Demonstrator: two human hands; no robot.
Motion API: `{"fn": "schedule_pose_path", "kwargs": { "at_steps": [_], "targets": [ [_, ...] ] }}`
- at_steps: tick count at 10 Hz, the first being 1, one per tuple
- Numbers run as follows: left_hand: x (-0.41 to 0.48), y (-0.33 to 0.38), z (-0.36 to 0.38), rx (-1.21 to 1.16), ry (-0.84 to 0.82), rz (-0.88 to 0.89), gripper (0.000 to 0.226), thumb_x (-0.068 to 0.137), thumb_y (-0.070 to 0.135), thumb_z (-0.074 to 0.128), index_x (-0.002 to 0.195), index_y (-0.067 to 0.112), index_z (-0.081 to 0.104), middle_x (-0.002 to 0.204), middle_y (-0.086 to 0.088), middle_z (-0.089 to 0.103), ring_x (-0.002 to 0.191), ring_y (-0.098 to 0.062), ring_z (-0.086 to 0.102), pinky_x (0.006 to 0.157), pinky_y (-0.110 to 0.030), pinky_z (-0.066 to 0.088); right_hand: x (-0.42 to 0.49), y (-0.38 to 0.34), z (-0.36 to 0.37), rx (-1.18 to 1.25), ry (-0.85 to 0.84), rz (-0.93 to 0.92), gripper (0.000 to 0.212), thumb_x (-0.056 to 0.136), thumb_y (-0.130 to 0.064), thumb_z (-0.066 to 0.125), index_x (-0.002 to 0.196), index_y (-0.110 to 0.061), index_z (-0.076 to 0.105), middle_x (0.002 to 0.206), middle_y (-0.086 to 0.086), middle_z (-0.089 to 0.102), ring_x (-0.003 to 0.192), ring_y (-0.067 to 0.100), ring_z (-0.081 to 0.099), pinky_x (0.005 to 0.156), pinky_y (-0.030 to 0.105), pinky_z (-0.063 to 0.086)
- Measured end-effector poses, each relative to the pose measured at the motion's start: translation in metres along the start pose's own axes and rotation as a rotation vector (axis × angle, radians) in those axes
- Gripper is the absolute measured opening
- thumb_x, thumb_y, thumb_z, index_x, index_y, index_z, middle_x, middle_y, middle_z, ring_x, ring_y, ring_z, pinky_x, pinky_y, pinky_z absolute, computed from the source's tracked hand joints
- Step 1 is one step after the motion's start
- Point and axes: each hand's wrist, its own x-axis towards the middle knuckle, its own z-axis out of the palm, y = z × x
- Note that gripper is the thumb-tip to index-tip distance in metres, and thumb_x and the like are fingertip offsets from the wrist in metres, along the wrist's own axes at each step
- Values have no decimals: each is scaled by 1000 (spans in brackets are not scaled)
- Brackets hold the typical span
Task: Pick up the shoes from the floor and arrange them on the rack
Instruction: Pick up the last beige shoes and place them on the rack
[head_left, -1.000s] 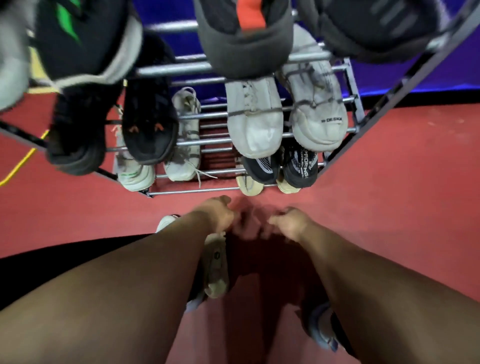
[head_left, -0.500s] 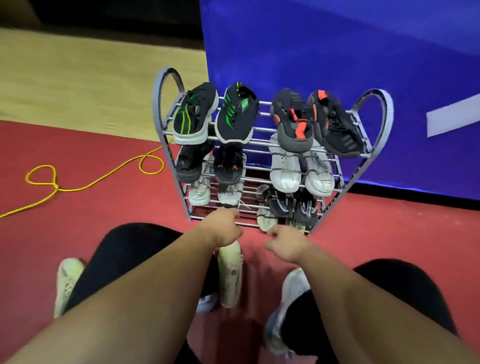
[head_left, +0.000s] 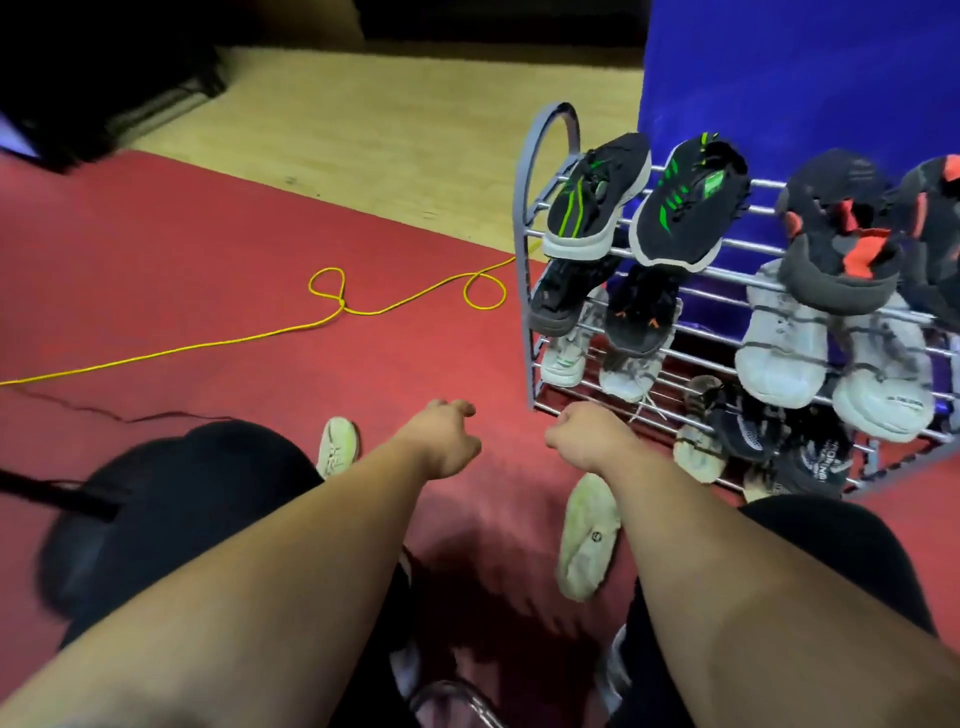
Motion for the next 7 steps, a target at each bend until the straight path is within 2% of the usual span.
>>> {"fn": "schedule_pose_path", "kwargs": {
  "at_steps": [1,2,3,4,5,6,7],
  "targets": [
    [-3,-59,15,15,2,-169,60,93,33,52,151,22,39,149,-12,40,138,-33,36,113,-36,27,23,-36,33,-47,-97,-84,30,89,-25,61,65,-14,47,84,15,53,83,29,55,60,29,33],
    [0,-112,27,-30,-41,-290,65,90,33,56,151,21,39,153,-15,37,141,-32,36,115,-40,32,43,-67,75,-78,-227,-135,11,93,-23,58,83,-17,58,97,22,61,92,30,59,69,28,34],
    [10,-153,31,-112,-46,-379,65,86,31,58,148,19,42,151,-19,40,136,-34,43,109,-36,39,65,-87,118,-96,-340,-133,21,94,-18,56,74,-14,55,77,16,54,81,28,51,66,28,33],
    [23,-189,38,-234,-28,-461,64,84,32,59,146,21,45,147,-16,46,128,-33,50,102,-32,42,86,-98,156,-20,-390,-31,31,92,-18,59,63,-14,50,69,6,54,78,26,53,70,30,44],
    [36,-223,55,-388,-20,-562,62,86,30,59,146,20,45,143,-16,51,123,-34,55,97,-30,43,106,-100,188,113,-435,58,23,93,-21,63,71,-19,55,89,3,61,86,23,57,90,38,55],
    [54,-254,78,-558,-16,-694,56,88,26,60,142,12,49,136,-17,58,121,-35,57,96,-32,45,126,-91,216,126,-458,146,21,91,-19,65,73,-19,56,81,1,59,84,23,58,90,43,56],
    [77,-274,99,-757,34,-824,44,92,19,62,133,5,56,130,-18,61,118,-36,60,99,-38,51,146,-79,238,140,-440,227,20,90,-17,65,73,-16,55,79,9,59,82,32,63,83,46,57]
  ]
}}
